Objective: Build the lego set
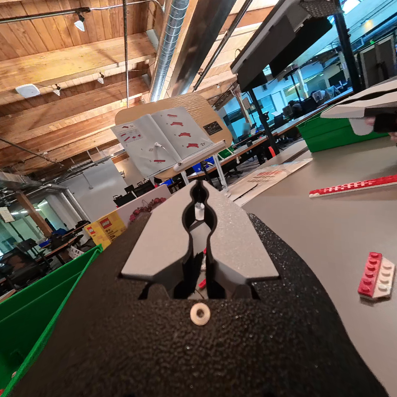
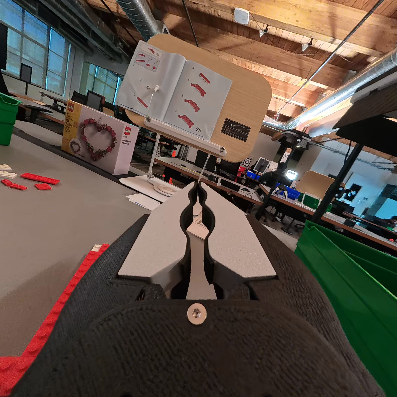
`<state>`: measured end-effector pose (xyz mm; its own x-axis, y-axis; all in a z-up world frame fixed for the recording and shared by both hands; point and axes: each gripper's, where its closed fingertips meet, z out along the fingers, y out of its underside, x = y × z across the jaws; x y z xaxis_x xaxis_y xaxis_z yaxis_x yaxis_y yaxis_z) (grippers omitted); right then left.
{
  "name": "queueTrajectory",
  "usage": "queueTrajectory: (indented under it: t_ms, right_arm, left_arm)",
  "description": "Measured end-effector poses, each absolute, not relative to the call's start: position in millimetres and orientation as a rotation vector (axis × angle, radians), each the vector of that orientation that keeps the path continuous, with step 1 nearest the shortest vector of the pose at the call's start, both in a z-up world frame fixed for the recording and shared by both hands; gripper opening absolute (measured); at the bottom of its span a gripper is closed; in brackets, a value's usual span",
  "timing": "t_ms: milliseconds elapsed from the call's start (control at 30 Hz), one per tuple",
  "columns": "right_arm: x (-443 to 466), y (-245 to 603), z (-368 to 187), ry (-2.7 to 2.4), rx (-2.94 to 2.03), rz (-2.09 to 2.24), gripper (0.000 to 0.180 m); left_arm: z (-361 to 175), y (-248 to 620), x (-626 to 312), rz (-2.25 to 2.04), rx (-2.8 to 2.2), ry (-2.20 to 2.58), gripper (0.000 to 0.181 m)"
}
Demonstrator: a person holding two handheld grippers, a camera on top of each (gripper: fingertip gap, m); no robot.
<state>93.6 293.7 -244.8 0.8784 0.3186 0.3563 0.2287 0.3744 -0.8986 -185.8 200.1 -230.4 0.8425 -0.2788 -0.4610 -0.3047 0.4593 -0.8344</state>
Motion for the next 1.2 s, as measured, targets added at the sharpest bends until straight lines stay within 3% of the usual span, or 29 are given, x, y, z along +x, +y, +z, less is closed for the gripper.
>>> queueTrajectory:
  t_ms: [800, 933, 1200]
  right_arm:
    - [91.4, 294.8, -248.4, -0.547, -1.214, 0.048, 0.0]
    - [93.2, 296.0, -248.7, -0.536, -1.22, 0.061, 0.0]
    - [105.8, 299.1, -245.5, -0.478, -1.222, 0.071, 0.0]
  left_arm:
    - [-240.0, 194.3, -162.1, 0.011, -1.115, 0.722, 0.0]
    - [-252.6, 186.5, -139.0, -0.182, -1.222, 0.841, 0.0]
    - [-178.5, 168.7, -157.1, -0.368, -1.406, 0.659, 0.0]
